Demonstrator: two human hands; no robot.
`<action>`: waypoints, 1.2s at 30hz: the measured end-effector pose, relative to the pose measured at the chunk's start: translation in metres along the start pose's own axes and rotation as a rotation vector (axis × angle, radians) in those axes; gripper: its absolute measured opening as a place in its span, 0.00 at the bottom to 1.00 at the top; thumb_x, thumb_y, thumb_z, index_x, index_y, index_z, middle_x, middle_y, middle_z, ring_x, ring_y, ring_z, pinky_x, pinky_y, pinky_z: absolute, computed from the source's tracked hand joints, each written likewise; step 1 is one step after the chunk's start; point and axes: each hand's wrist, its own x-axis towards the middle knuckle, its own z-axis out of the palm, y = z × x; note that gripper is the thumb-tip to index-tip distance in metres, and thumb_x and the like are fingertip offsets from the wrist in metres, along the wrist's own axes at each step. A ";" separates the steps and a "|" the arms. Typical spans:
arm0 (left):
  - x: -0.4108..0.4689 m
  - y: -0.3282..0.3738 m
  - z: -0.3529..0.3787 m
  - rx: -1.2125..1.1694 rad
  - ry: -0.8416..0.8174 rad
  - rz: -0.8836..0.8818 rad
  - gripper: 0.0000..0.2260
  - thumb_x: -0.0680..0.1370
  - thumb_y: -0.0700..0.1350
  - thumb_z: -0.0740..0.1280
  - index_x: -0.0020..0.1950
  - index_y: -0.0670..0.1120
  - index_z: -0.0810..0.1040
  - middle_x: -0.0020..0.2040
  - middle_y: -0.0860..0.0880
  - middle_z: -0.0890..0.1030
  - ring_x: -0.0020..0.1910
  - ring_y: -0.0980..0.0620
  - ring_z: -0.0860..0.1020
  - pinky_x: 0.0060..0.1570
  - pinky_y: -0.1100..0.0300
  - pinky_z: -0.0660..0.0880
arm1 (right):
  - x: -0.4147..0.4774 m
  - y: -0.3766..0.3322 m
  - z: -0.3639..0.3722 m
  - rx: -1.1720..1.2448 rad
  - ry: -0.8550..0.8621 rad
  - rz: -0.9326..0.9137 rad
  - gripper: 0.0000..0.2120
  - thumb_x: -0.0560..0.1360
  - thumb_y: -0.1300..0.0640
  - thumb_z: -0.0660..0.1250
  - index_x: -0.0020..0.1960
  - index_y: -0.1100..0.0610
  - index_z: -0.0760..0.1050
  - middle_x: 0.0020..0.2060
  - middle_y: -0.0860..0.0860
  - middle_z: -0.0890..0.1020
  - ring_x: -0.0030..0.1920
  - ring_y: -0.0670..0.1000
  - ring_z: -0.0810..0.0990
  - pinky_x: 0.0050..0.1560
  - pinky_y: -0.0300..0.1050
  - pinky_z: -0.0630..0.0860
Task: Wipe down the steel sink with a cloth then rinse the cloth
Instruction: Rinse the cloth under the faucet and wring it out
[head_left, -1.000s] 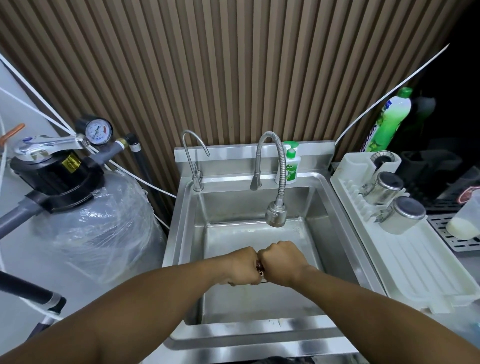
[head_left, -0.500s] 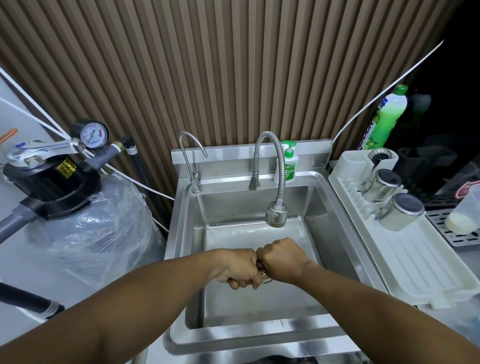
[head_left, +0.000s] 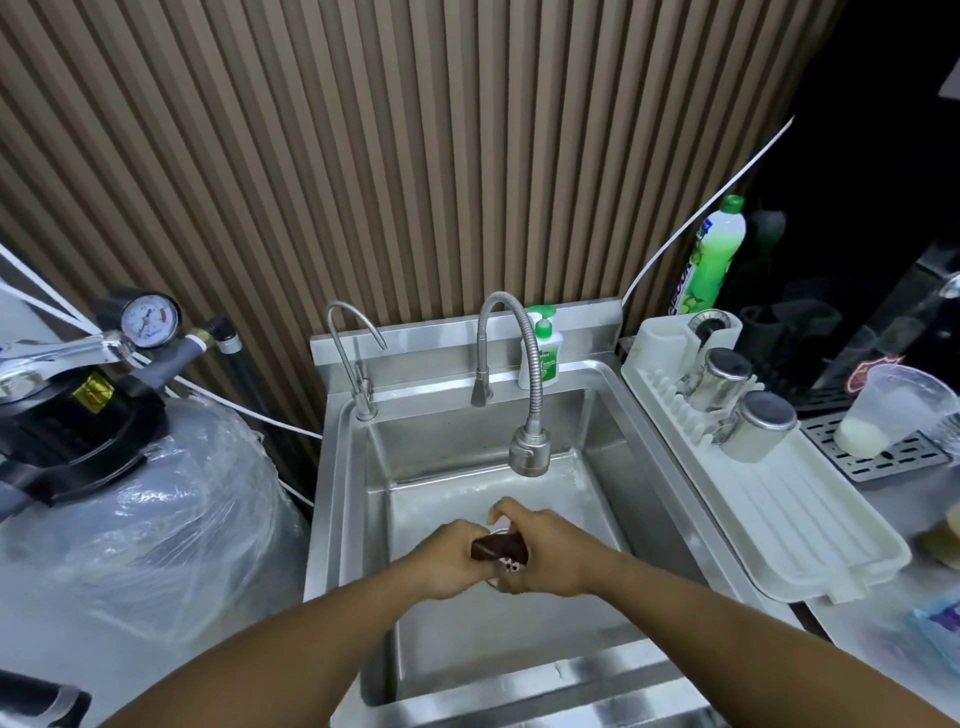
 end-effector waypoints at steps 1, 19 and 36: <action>0.000 -0.008 -0.001 -0.053 0.019 0.018 0.06 0.74 0.48 0.73 0.41 0.46 0.80 0.33 0.55 0.77 0.33 0.59 0.74 0.40 0.58 0.72 | -0.004 -0.001 0.002 0.212 0.002 0.010 0.29 0.68 0.53 0.78 0.63 0.46 0.67 0.45 0.54 0.83 0.41 0.56 0.81 0.43 0.52 0.80; -0.044 0.023 -0.011 -0.591 0.379 0.165 0.13 0.73 0.43 0.67 0.56 0.49 0.84 0.51 0.50 0.86 0.54 0.53 0.82 0.57 0.60 0.78 | -0.009 -0.030 0.006 0.756 0.189 0.026 0.05 0.72 0.60 0.74 0.47 0.55 0.84 0.41 0.57 0.84 0.39 0.49 0.81 0.45 0.44 0.76; -0.038 0.064 0.027 -0.509 0.685 0.096 0.09 0.82 0.46 0.66 0.47 0.45 0.84 0.41 0.46 0.85 0.42 0.45 0.85 0.46 0.44 0.82 | -0.034 -0.009 -0.013 0.939 0.282 0.168 0.19 0.70 0.42 0.76 0.53 0.52 0.77 0.45 0.52 0.85 0.40 0.52 0.85 0.43 0.49 0.81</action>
